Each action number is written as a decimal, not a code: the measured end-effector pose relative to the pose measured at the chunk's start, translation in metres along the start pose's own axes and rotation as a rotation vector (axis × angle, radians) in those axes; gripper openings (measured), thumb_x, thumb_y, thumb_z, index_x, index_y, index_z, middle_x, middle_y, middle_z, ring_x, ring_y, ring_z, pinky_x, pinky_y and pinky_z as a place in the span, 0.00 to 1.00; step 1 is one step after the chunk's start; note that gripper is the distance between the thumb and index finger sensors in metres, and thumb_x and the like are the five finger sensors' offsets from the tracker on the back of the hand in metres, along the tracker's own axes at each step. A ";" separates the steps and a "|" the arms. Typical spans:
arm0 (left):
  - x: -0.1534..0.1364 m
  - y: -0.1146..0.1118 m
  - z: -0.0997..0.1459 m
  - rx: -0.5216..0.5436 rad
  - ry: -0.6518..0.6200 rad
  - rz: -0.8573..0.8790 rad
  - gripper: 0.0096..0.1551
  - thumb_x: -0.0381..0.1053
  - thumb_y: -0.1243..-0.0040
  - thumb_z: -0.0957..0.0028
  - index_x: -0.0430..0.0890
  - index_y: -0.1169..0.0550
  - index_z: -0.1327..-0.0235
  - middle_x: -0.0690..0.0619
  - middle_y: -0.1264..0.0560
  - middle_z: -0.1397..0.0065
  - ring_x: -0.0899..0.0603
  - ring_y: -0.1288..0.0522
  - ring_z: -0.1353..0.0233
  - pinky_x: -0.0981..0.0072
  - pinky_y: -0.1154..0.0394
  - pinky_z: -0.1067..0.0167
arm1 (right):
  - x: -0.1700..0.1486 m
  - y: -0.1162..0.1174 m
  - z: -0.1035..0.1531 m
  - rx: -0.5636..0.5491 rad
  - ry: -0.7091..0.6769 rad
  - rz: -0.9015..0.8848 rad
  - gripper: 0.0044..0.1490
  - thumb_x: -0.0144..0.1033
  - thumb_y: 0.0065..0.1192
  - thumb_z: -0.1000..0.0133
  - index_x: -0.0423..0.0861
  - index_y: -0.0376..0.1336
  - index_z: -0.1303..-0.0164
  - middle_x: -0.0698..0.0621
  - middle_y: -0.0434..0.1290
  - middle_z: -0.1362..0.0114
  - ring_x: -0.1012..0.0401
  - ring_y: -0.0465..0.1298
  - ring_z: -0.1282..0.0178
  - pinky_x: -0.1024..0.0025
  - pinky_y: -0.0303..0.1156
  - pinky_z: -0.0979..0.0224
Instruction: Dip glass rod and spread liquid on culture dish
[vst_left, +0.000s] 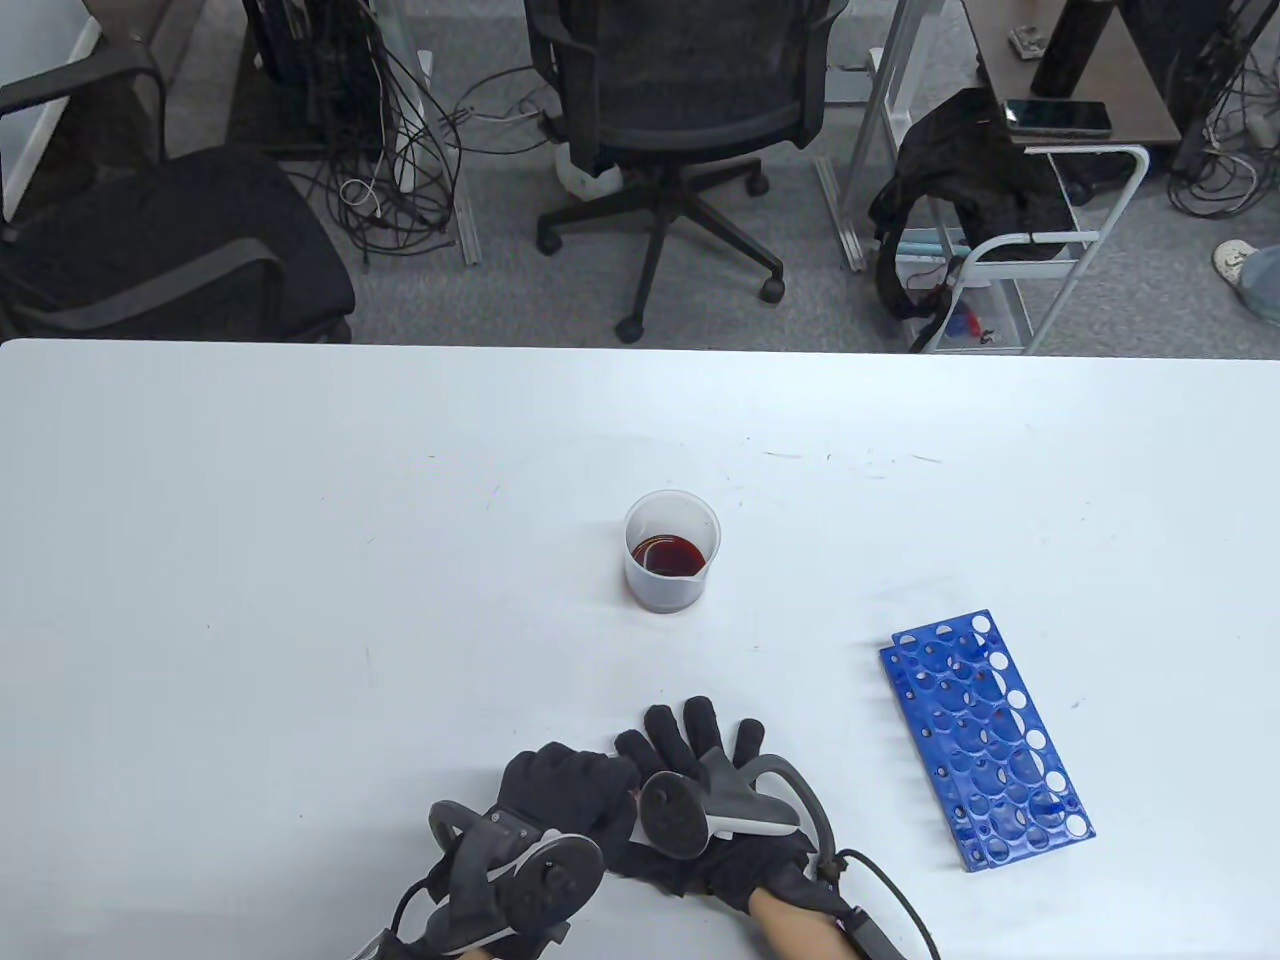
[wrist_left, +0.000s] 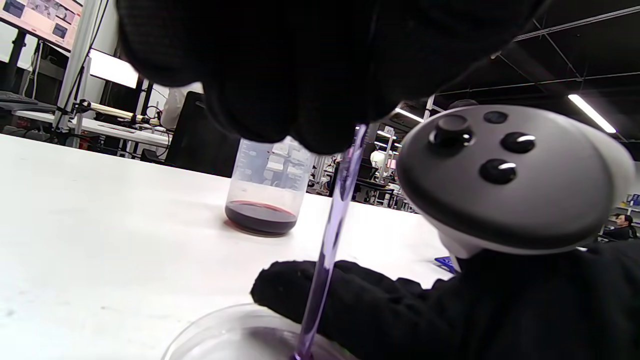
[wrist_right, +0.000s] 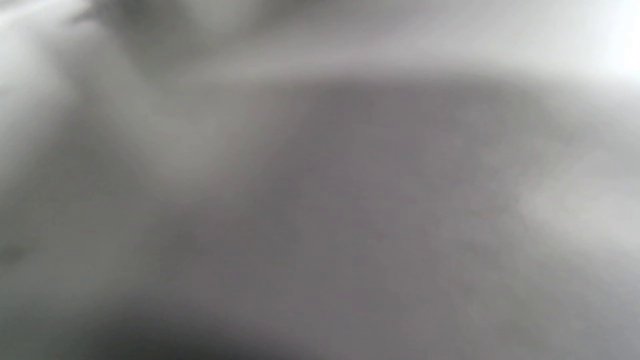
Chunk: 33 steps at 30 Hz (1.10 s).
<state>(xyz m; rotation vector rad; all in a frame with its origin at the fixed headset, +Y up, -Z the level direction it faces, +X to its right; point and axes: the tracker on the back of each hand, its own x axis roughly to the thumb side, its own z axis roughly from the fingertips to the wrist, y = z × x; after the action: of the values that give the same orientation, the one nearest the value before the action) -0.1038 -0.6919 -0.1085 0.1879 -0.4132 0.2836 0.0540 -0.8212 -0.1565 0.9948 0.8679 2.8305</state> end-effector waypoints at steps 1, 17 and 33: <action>0.000 0.000 0.000 0.001 0.002 -0.008 0.18 0.58 0.33 0.46 0.51 0.14 0.49 0.53 0.13 0.46 0.40 0.13 0.47 0.51 0.17 0.43 | 0.000 0.000 0.000 0.000 0.000 0.000 0.67 0.78 0.25 0.40 0.42 0.07 0.23 0.34 0.10 0.20 0.30 0.14 0.25 0.16 0.21 0.36; -0.005 0.008 0.001 -0.037 0.038 -0.018 0.18 0.58 0.32 0.46 0.49 0.13 0.52 0.52 0.11 0.49 0.40 0.12 0.50 0.51 0.16 0.46 | 0.000 0.000 0.000 0.000 0.000 0.000 0.67 0.78 0.25 0.40 0.42 0.07 0.23 0.34 0.10 0.20 0.30 0.14 0.25 0.16 0.21 0.36; 0.000 0.003 0.004 -0.045 0.014 0.060 0.18 0.59 0.32 0.46 0.50 0.13 0.51 0.53 0.11 0.48 0.40 0.12 0.49 0.52 0.16 0.46 | 0.000 0.000 0.000 0.000 0.000 0.000 0.67 0.78 0.25 0.40 0.42 0.07 0.23 0.34 0.10 0.20 0.30 0.14 0.25 0.16 0.22 0.36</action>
<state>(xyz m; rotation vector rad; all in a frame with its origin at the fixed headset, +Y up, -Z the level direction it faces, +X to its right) -0.1062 -0.6896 -0.1043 0.1293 -0.4111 0.3344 0.0540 -0.8212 -0.1565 0.9948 0.8679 2.8305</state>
